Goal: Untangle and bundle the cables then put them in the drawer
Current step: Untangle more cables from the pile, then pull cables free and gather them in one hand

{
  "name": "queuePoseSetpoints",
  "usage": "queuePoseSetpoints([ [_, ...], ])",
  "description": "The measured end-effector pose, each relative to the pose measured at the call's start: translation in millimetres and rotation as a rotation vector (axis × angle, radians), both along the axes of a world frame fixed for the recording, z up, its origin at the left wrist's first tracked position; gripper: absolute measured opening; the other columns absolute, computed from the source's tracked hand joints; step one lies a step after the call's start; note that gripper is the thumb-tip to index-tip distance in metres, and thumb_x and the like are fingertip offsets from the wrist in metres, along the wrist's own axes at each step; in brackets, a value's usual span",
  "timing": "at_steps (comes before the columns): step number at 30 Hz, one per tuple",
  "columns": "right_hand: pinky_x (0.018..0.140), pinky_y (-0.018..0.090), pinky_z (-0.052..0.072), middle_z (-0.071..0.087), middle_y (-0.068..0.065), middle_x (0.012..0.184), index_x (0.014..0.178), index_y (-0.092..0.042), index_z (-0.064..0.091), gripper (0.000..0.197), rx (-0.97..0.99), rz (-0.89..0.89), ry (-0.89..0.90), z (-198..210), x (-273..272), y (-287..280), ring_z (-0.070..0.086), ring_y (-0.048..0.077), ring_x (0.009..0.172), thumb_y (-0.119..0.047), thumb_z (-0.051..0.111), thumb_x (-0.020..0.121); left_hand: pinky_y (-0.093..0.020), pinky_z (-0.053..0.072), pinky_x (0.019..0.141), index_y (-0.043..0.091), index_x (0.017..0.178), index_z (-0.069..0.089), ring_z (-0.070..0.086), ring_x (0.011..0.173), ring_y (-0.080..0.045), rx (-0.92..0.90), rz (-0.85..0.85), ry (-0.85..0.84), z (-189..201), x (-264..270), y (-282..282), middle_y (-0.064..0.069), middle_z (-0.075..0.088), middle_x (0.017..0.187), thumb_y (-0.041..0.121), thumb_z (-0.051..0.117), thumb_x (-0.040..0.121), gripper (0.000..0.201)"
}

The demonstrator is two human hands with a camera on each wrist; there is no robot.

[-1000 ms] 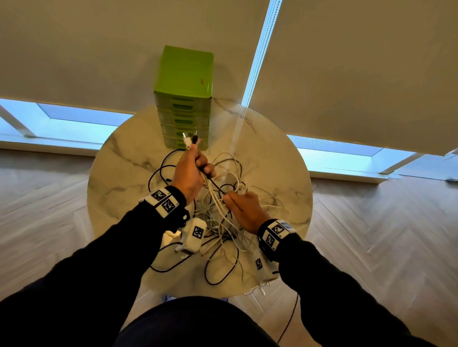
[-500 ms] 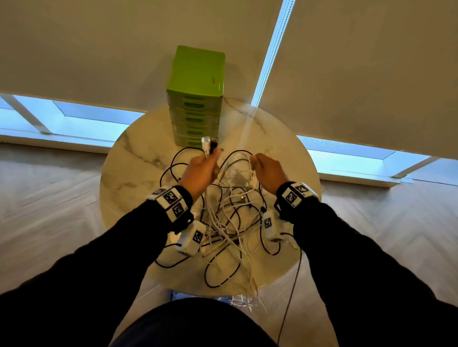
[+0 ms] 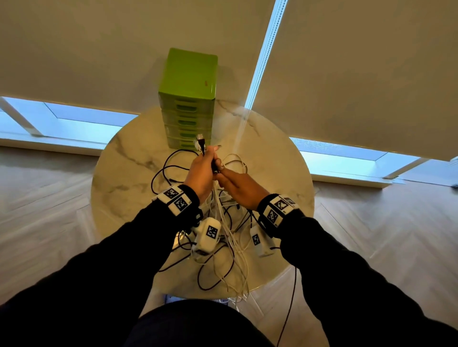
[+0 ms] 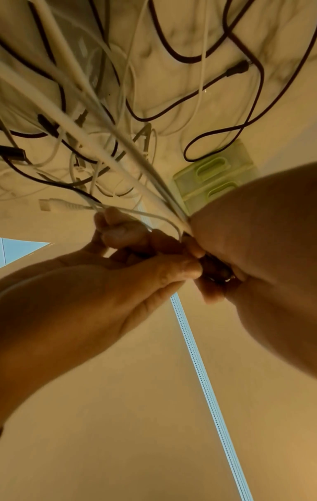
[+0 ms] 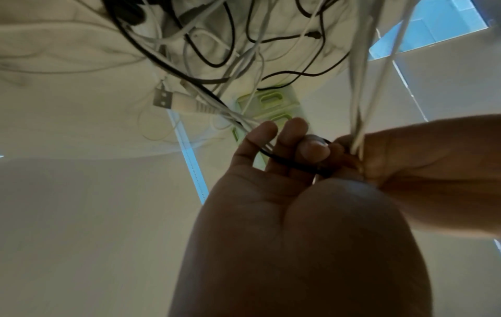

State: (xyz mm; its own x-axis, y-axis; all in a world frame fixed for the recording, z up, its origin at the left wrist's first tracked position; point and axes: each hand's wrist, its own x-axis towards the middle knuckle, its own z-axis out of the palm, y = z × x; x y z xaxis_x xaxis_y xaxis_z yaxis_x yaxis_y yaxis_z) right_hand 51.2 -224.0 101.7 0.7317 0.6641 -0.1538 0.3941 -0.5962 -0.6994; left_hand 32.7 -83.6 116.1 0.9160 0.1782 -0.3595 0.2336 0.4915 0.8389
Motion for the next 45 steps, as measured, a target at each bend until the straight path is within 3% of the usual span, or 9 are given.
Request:
queuePoseSetpoints([
  [5,0.074,0.034,0.038,0.057,0.003,0.087,0.093,-0.02,0.05,0.03,-0.183,0.014,-0.005,-18.0,11.4,-29.1,0.051,0.02,0.078,-0.038,0.031,0.109,-0.02,0.027,0.049,0.006,0.133,0.049,0.037,0.052,-0.008,-0.065,0.041,-0.037,-6.6,6.2,16.4,0.009,0.032,0.057,0.035,0.034,0.11,0.04],
  [12,0.079,0.04,0.044,0.06,0.009,0.083,0.088,-0.01,0.054,0.042,-0.309,-0.051,-0.015,-36.2,55.1,-60.3,0.055,0.03,0.079,-0.04,0.031,0.108,-0.019,0.025,0.049,0.006,0.141,0.045,0.03,0.05,-0.005,-0.017,0.19,-0.144,8.5,15.4,61.8,0.012,0.029,0.056,0.033,0.033,0.11,0.043],
  [15,0.087,0.048,0.048,0.065,0.003,0.085,0.08,-0.024,0.053,0.044,-0.402,-0.16,-0.042,-44.3,71.7,-69.3,0.062,0.032,0.087,-0.051,0.029,0.105,-0.02,0.023,0.05,-0.006,0.143,0.038,0.027,0.052,-0.004,0.166,0.227,-0.161,16.9,19.5,82.1,0.013,0.027,0.058,0.034,0.031,0.11,0.053],
  [19,0.09,0.047,0.047,0.065,-0.008,0.077,0.074,-0.027,0.055,0.045,-0.256,-0.295,-0.105,-24.1,86.8,-51.9,0.063,0.024,0.084,-0.055,0.03,0.1,-0.015,0.029,0.051,0.006,0.135,0.052,0.027,0.054,-0.004,0.448,0.125,-0.158,10.7,17.3,73.4,0.012,0.026,0.063,0.038,0.032,0.11,0.045],
  [24,0.071,0.031,0.042,0.061,-0.01,0.071,0.082,-0.02,0.061,0.034,-0.015,-0.287,-0.12,13.9,79.4,-9.3,0.061,0.017,0.073,-0.037,0.042,0.105,-0.024,0.035,0.063,0.023,0.123,0.057,0.038,0.065,-0.008,0.554,-0.045,-0.123,-9.2,16.2,35.0,0.007,0.044,0.078,0.042,0.036,0.108,0.032],
  [30,0.07,0.034,0.045,0.063,-0.002,0.079,0.089,-0.013,0.063,0.031,0.033,-0.121,-0.091,21.6,65.5,4.4,0.059,0.02,0.075,-0.028,0.042,0.107,-0.028,0.044,0.081,0.001,0.104,0.056,0.06,0.081,-0.01,0.666,-0.161,-0.259,-16.5,34.0,11.2,-0.003,0.059,0.084,0.03,0.046,0.105,0.03],
  [36,0.067,0.029,0.047,0.054,-0.009,0.069,0.079,-0.025,0.051,0.034,0.128,-0.054,0.074,10.7,55.1,0.6,0.056,0.011,0.061,-0.038,0.037,0.108,-0.034,0.046,0.08,0.017,0.137,0.052,0.052,0.077,-0.005,0.703,-0.063,-0.235,-14.2,37.2,10.0,0.007,0.053,0.085,0.041,0.038,0.108,0.041],
  [41,0.071,0.029,0.039,0.049,-0.01,0.067,0.076,-0.033,0.044,0.034,-0.055,0.004,0.125,-21.9,50.8,-30.2,0.047,0.004,0.062,-0.037,0.034,0.109,-0.047,0.045,0.07,0.019,0.134,0.054,0.055,0.083,-0.04,0.769,0.117,-0.185,-7.2,41.4,40.6,-0.026,0.061,0.101,0.046,0.035,0.106,0.043],
  [45,0.076,0.034,0.04,0.053,-0.003,0.073,0.076,-0.03,0.044,0.035,-0.201,-0.016,0.146,-47.0,54.7,-58.3,0.05,0.02,0.071,-0.039,0.033,0.108,-0.033,0.035,0.065,0.019,0.108,0.054,0.041,0.058,-0.009,0.746,0.265,-0.174,-5.9,43.5,77.8,0.01,0.046,0.071,0.054,0.038,0.1,0.04],
])
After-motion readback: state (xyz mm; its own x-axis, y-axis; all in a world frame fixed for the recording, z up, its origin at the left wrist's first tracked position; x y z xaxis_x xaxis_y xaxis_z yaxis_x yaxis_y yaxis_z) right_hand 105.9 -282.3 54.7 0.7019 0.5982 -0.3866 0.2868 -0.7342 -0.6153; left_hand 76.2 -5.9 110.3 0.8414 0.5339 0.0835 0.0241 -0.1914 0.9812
